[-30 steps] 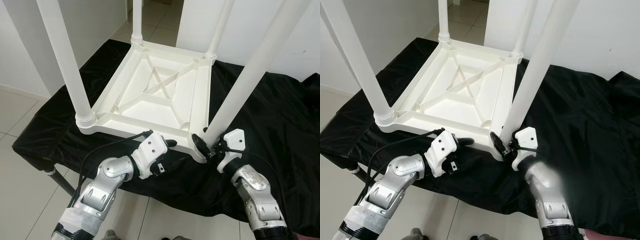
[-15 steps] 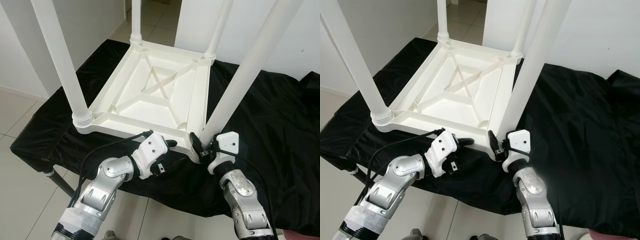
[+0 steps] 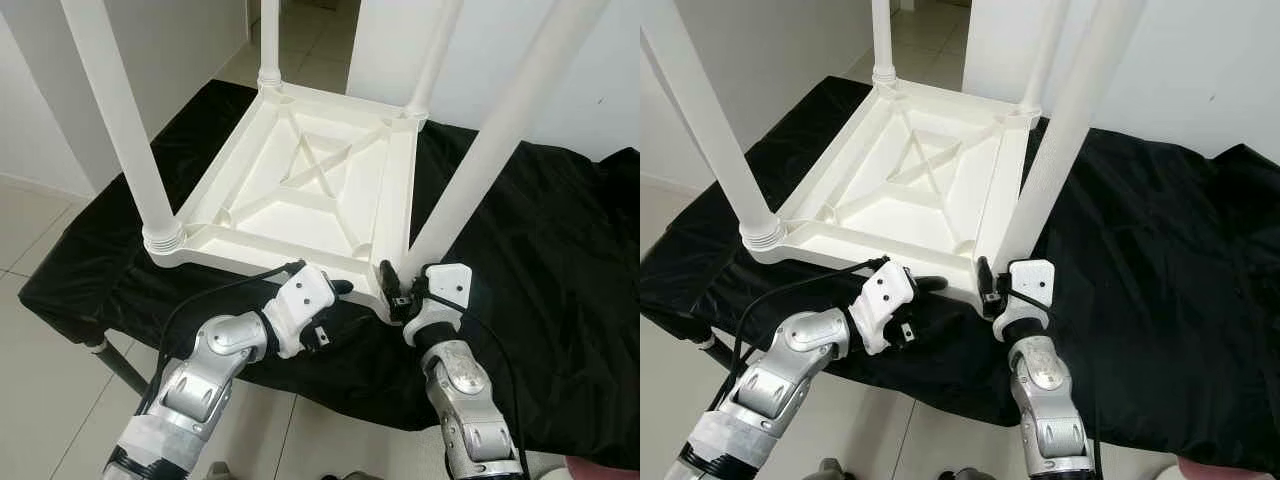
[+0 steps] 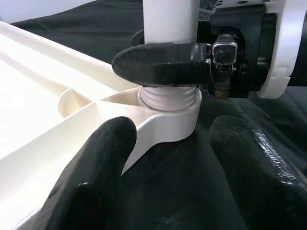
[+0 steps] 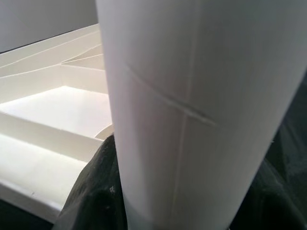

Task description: Building children table

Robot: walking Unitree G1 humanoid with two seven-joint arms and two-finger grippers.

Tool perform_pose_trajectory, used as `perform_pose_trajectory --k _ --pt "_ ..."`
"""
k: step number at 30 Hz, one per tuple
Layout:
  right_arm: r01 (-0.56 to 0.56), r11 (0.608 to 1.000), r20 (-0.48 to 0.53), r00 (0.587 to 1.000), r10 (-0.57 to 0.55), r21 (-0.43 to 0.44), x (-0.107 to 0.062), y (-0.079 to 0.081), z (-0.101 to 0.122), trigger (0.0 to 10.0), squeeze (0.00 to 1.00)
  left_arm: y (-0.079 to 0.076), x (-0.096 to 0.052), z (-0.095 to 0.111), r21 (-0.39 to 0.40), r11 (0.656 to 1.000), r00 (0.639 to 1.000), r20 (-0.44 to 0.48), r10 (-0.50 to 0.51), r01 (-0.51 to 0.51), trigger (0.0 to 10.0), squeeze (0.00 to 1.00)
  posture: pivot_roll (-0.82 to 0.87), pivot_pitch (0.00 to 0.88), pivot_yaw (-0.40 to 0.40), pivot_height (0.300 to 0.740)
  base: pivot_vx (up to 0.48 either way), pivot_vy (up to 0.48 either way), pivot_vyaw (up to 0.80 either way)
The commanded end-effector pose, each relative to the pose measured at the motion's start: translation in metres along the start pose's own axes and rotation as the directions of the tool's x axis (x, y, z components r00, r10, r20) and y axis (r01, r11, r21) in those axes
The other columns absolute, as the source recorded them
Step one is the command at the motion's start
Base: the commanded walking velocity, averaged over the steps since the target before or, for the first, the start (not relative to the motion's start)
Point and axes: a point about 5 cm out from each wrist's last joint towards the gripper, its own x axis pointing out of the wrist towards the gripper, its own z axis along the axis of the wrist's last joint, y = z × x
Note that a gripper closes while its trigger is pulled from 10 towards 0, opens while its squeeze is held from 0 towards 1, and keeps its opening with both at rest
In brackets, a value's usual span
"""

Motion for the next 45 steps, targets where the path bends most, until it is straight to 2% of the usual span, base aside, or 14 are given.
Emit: perform_pose_trajectory --k 1,14,21,23,30,31,33,35,38,40,41,43,45 --pt "0.088 0.996 -0.052 0.995 -0.088 0.001 -0.003 -0.009 -0.009 10.0 0.0 0.001 0.0 -0.002 -0.009 0.998 0.998 -0.009 0.057 -0.057 10.0 0.0 0.05 0.09 -0.081 0.74 0.0 0.0 0.0" --pt "0.148 0.989 -0.06 0.987 -0.149 -0.018 -0.002 -0.002 -0.013 10.0 0.0 0.001 -0.001 -0.002 -0.007 0.998 0.998 -0.012 0.059 -0.059 10.0 0.0 0.05 0.095 -0.087 0.74 0.0 0.0 0.0" --pt "0.163 0.986 -0.084 0.984 -0.159 0.034 0.002 0.007 -0.014 10.0 0.0 0.002 -0.001 -0.001 -0.009 0.998 0.998 -0.011 0.065 -0.065 10.0 0.0 0.05 0.098 -0.09 0.74 0.0 0.0 0.0" --pt "0.154 0.988 -0.08 0.985 -0.151 0.032 0.002 0.008 -0.013 10.0 1.0 0.002 0.0 -0.001 -0.009 0.998 0.998 -0.01 0.069 -0.069 10.0 0.0 0.05 0.102 -0.093 0.74 0.0 0.0 0.0" --pt "0.14 0.99 -0.073 0.988 -0.137 0.035 0.002 0.006 -0.012 10.0 1.0 0.002 -0.001 -0.001 -0.011 0.997 0.997 -0.01 0.076 -0.076 10.0 0.0 0.06 0.103 -0.093 0.74 0.0 0.0 0.0" --pt "0.07 0.997 -0.041 0.997 -0.069 0.019 0.002 -0.001 -0.008 10.0 0.0 0.002 -0.001 -0.001 -0.01 0.997 0.997 -0.01 0.079 -0.079 10.0 0.0 0.05 0.103 -0.092 0.74 0.0 0.0 0.0" --pt "0.07 0.997 -0.041 0.997 -0.069 0.019 0.002 -0.001 -0.008 10.0 0.0 0.002 -0.001 -0.001 -0.01 0.997 0.997 -0.01 0.079 -0.079 10.0 0.0 0.05 0.103 -0.092 0.74 0.0 0.0 0.0" --pt "-0.001 1.0 -0.029 1.0 0.001 -0.003 0.001 -0.005 -0.006 10.0 0.0 0.003 -0.001 -0.001 -0.01 0.997 0.997 -0.009 0.081 -0.081 10.0 0.0 0.05 0.103 -0.092 0.74 0.0 0.0 0.0" --pt "-0.048 0.999 -0.033 0.998 0.047 -0.001 0.0 -0.008 -0.006 10.0 0.0 0.003 -0.001 -0.001 -0.01 0.997 0.997 -0.008 0.08 -0.08 10.0 0.0 0.05 0.103 -0.087 0.74 0.0 0.0 0.0" --pt "-0.143 0.99 -0.029 0.989 0.142 -0.015 -0.001 -0.014 -0.004 10.0 0.0 0.002 -0.001 -0.001 -0.01 0.997 0.997 -0.007 0.073 -0.073 10.0 0.0 0.04 0.104 -0.084 0.74 0.0 0.0 0.0" --pt "-0.143 0.99 -0.029 0.989 0.142 -0.015 -0.001 -0.014 -0.004 10.0 0.0 0.002 -0.001 -0.001 -0.01 0.997 0.997 -0.007 0.073 -0.073 10.0 0.0 0.04 0.104 -0.084 0.74 0.0 0.0 0.0" --pt "-0.236 0.971 -0.022 0.972 0.235 -0.042 -0.001 -0.02 -0.002 10.0 0.0 0.001 0.001 -0.001 -0.01 0.998 0.998 -0.007 0.068 -0.068 10.0 0.0 0.04 0.103 -0.08 0.74 0.0 0.0 0.0" --pt "-0.28 0.959 -0.015 0.96 0.279 -0.047 -0.001 -0.024 0.0 10.0 0.0 0.002 0.001 -0.001 -0.009 0.998 0.998 -0.006 0.067 -0.068 10.0 0.0 0.04 0.103 -0.079 0.74 0.0 0.0 0.0"
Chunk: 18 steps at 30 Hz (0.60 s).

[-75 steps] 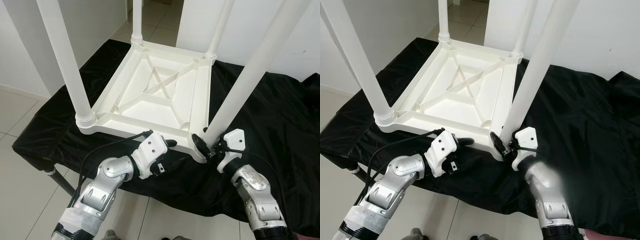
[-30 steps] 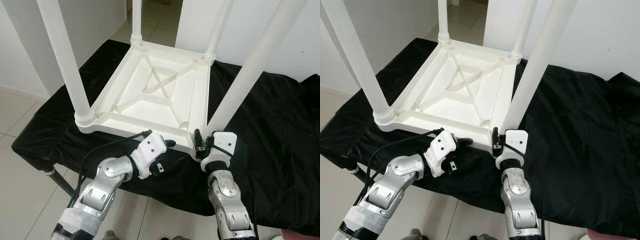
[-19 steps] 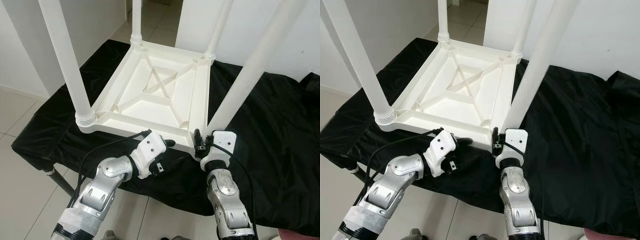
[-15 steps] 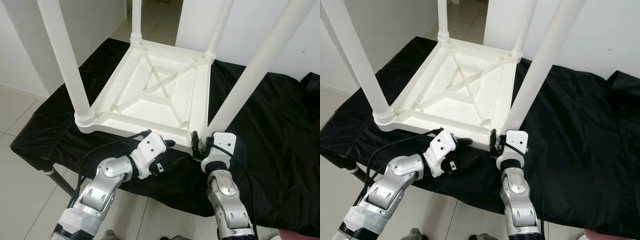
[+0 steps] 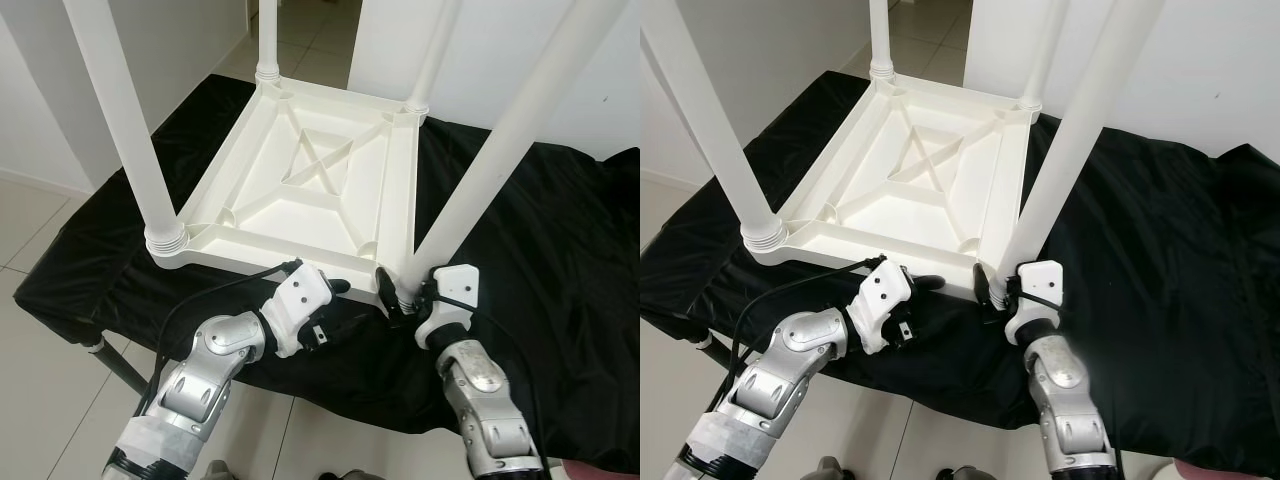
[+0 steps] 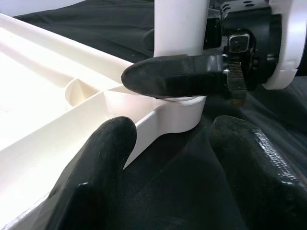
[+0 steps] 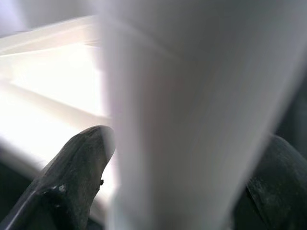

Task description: Building children table

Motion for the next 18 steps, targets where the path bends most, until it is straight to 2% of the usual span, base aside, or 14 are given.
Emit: perform_pose_trajectory --k 1,6,8,11,13,14,16,17,18 --pt "-0.041 0.999 0.009 0.999 0.041 0.002 -0.002 -0.005 0.0 10.0 0.0 0.001 0.002 -0.001 0.003 0.998 0.998 -0.009 0.056 -0.056 10.0 0.0 0.04 0.103 -0.079 0.74 0.0 0.0 0.0" --pt "-0.156 0.987 0.018 0.987 0.157 -0.02 -0.001 -0.015 0.003 10.0 0.0 0.002 0.002 0.0 0.006 0.999 0.999 -0.008 0.046 -0.046 10.0 0.0 0.04 0.093 -0.074 0.74 0.0 0.0 0.0" --pt "-0.156 0.987 0.018 0.987 0.157 -0.02 -0.001 -0.015 0.003 10.0 0.0 0.002 0.002 0.0 0.006 0.999 0.999 -0.008 0.046 -0.046 10.0 0.0 0.04 0.093 -0.074 0.74 0.0 0.0 0.0" --pt "-0.274 0.961 0.007 0.962 0.274 -0.038 0.005 -0.025 0.008 10.0 0.0 -0.004 -0.001 -0.001 -0.007 1.0 1.0 -0.017 -0.017 0.017 10.0 0.0 0.05 0.091 -0.07 0.74 0.0 0.0 0.0" --pt "-0.302 0.952 0.001 0.953 0.303 -0.041 0.006 -0.026 0.009 10.0 0.0 -0.006 -0.002 -0.001 -0.013 0.999 0.999 -0.02 -0.033 0.033 10.0 0.0 0.05 0.09 -0.067 0.74 0.0 0.0 0.0" --pt "-0.324 0.945 -0.008 0.946 0.324 -0.044 0.007 -0.027 0.01 8.4 0.0 -0.007 -0.002 -0.002 -0.017 0.999 0.999 -0.022 -0.045 0.044 10.0 0.0 0.05 0.093 -0.067 0.74 0.0 0.0 0.0" --pt "-0.335 0.941 -0.013 0.942 0.335 -0.046 0.008 -0.028 0.01 8.4 0.0 -0.008 -0.003 -0.002 -0.018 0.999 0.998 -0.023 -0.05 0.05 10.0 0.0 0.05 0.093 -0.067 0.74 0.0 0.0 0.0" --pt "-0.348 0.936 -0.02 0.938 0.347 -0.05 0.009 -0.029 0.009 4.9 0.0 -0.009 -0.003 -0.002 -0.019 0.998 0.998 -0.025 -0.054 0.054 10.0 0.0 0.05 0.093 -0.067 0.74 0.0 0.0 0.0" --pt "-0.36 0.931 -0.027 0.933 0.359 -0.06 0.011 -0.03 0.009 4.4 0.0 -0.009 -0.004 -0.002 -0.02 0.998 0.998 -0.025 -0.058 0.058 10.0 0.0 0.05 0.095 -0.067 0.74 0.0 0.0 0.0"
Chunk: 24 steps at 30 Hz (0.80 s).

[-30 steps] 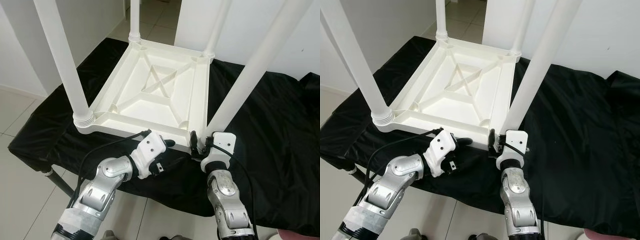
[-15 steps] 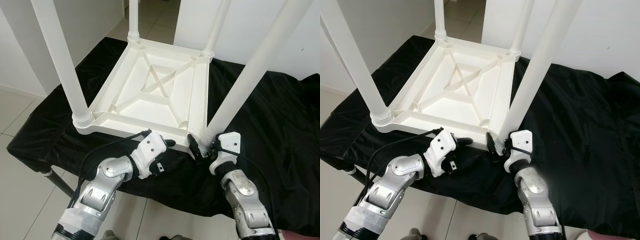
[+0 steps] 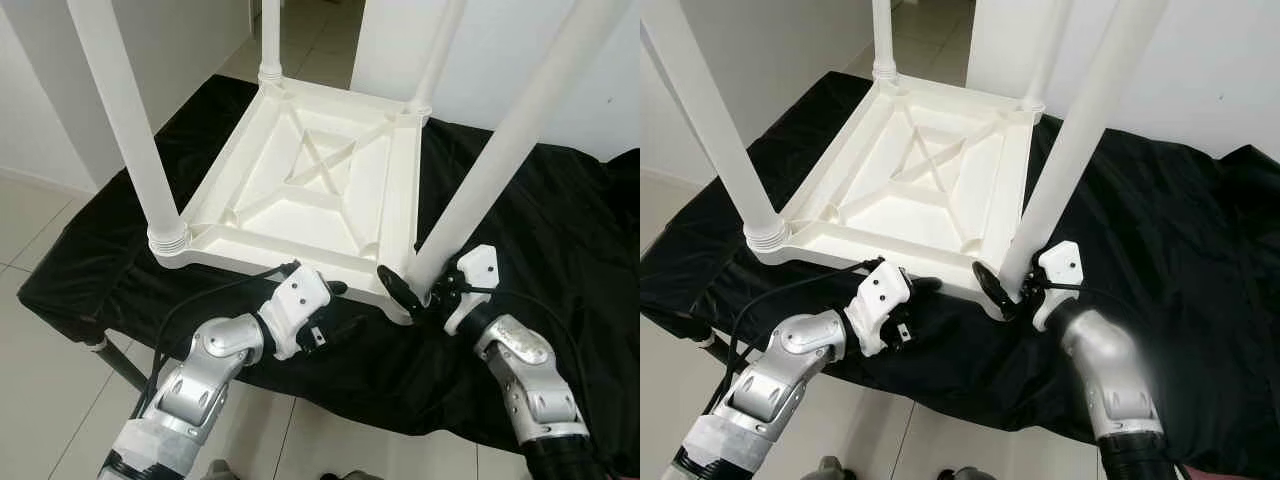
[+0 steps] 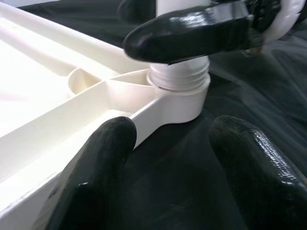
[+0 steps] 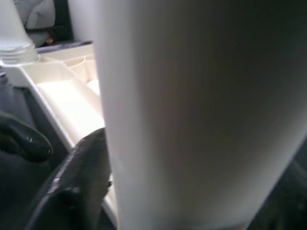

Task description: Building children table

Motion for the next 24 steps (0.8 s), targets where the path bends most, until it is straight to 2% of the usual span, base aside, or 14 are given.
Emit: perform_pose_trajectory --k 1,3,4,5,6,17,18,24 --pt "-0.014 1.0 -0.026 1.0 0.014 -0.002 -0.0018 -0.0029 -0.0036 4.4 0.0 -0.005 -0.0003 -0.0012 -0.012 0.999 0.999 -0.003 -0.039 0.039 10.0 0.0 0.05 0.095 -0.067 0.74 0.0 0.0 0.0" --pt "-0.035 0.999 -0.031 0.999 0.034 -0.011 -0.0004 -0.0062 -0.0036 3.0 0.0 -0.0049 -0.0014 -0.0014 -0.013 0.999 0.999 -0.005 -0.041 0.041 10.0 0.0 0.06 0.097 -0.066 0.74 0.0 0.0 0.0" --pt "-0.035 0.999 -0.031 0.999 0.034 -0.011 -0.0004 -0.0062 -0.0036 3.0 0.0 -0.0049 -0.0014 -0.0014 -0.013 0.999 0.999 -0.005 -0.041 0.041 10.0 0.0 0.06 0.097 -0.066 0.74 0.0 0.0 0.0" --pt "-0.04 0.999 -0.032 0.999 0.04 -0.015 0.0002 -0.007 -0.0036 0.9 0.0 -0.0048 -0.0016 -0.0015 -0.012 0.999 0.999 -0.006 -0.041 0.041 10.0 0.0 0.06 0.097 -0.066 0.74 0.0 0.0 0.0" --pt "-0.047 0.999 -0.03 0.998 0.047 -0.014 0.0006 -0.0079 -0.0037 0.0 0.0 -0.005 -0.0017 -0.0016 -0.012 0.999 0.999 -0.007 -0.041 0.041 10.0 0.0 0.06 0.098 -0.066 0.74 0.0 0.0 0.0" --pt "-0.076 0.997 -0.044 0.996 0.076 0.006 -0.0015 -0.0107 -0.0094 0.0 0.0 -0.0055 -0.0029 -0.0016 -0.011 0.999 0.999 -0.016 -0.038 0.038 10.0 0.0 0.06 0.103 -0.066 0.74 0.0 0.0 0.0" --pt "-0.068 0.998 -0.047 0.997 0.069 0.01 -0.0021 -0.011 -0.0102 10.0 0.0 -0.0057 -0.003 -0.0016 -0.011 0.999 0.999 -0.016 -0.038 0.037 10.0 0.0 0.05 0.105 -0.067 0.74 0.0 0.0 0.0" --pt "-0.044 0.999 -0.054 0.998 0.045 0.02 -0.0027 -0.0105 -0.0122 10.0 0.0 -0.0056 -0.003 -0.0018 -0.012 0.999 0.999 -0.017 -0.036 0.036 10.0 0.0 0.05 0.105 -0.067 0.74 0.0 0.0 0.0"
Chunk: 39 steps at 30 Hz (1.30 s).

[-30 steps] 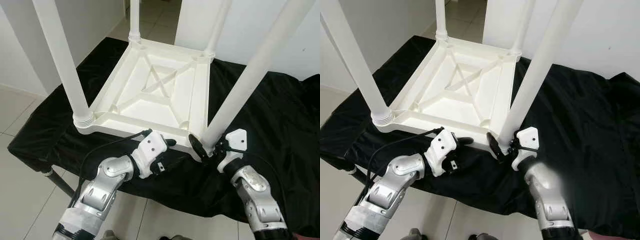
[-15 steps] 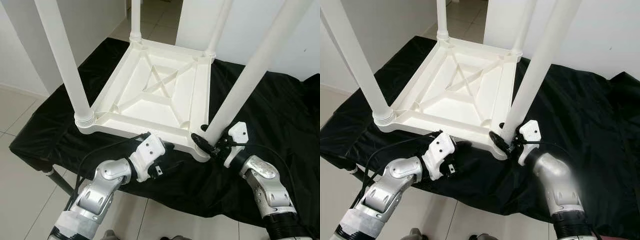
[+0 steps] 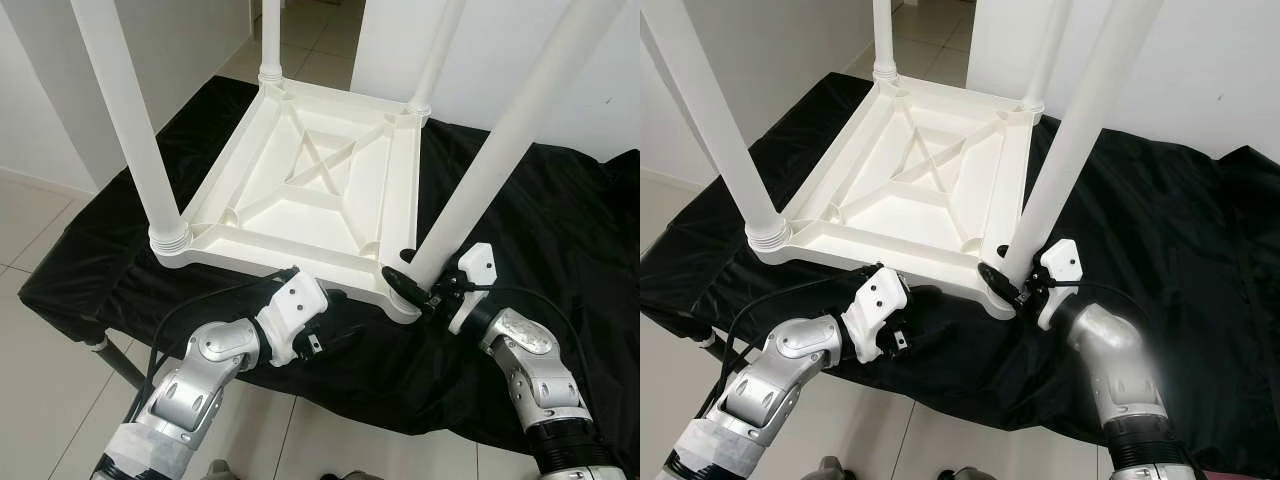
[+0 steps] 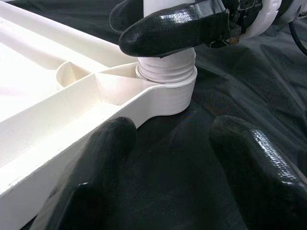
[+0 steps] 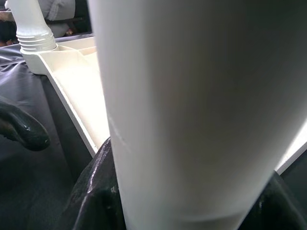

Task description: Building children table

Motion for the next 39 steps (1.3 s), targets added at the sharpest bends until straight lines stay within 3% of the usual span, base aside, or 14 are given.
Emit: perform_pose_trajectory --k 1,15,24,39 --pt "0.036 0.999 -0.03 0.999 -0.035 0.026 -0.004 0.0 -0.008 10.0 0.0 -0.004 0.002 0.001 0.005 1.0 1.0 -0.002 -0.025 0.025 10.0 0.0 0.05 0.103 -0.069 0.74 0.0 0.0 0.0" --pt "0.127 0.992 -0.026 0.992 -0.127 0.009 -0.004 0.003 -0.01 10.0 0.0 -0.004 0.003 0.001 0.007 1.0 1.0 -0.001 -0.023 0.023 10.0 0.0 0.05 0.096 -0.073 0.74 0.0 0.0 0.0" --pt "0.256 0.966 -0.063 0.964 -0.257 -0.028 -0.004 0.007 -0.017 10.0 0.0 -0.003 0.004 -0.001 0.017 1.0 1.0 -0.007 -0.02 0.02 10.0 0.0 0.04 0.087 -0.076 0.74 0.0 0.0 0.0" --pt "0.359 0.933 -0.053 0.933 -0.357 0.03 0.0 0.024 -0.023 10.0 0.0 0.001 0.007 0.003 0.027 1.0 1.0 0.009 -0.005 0.004 10.0 0.0 0.04 0.075 -0.085 0.74 0.0 0.0 0.0"
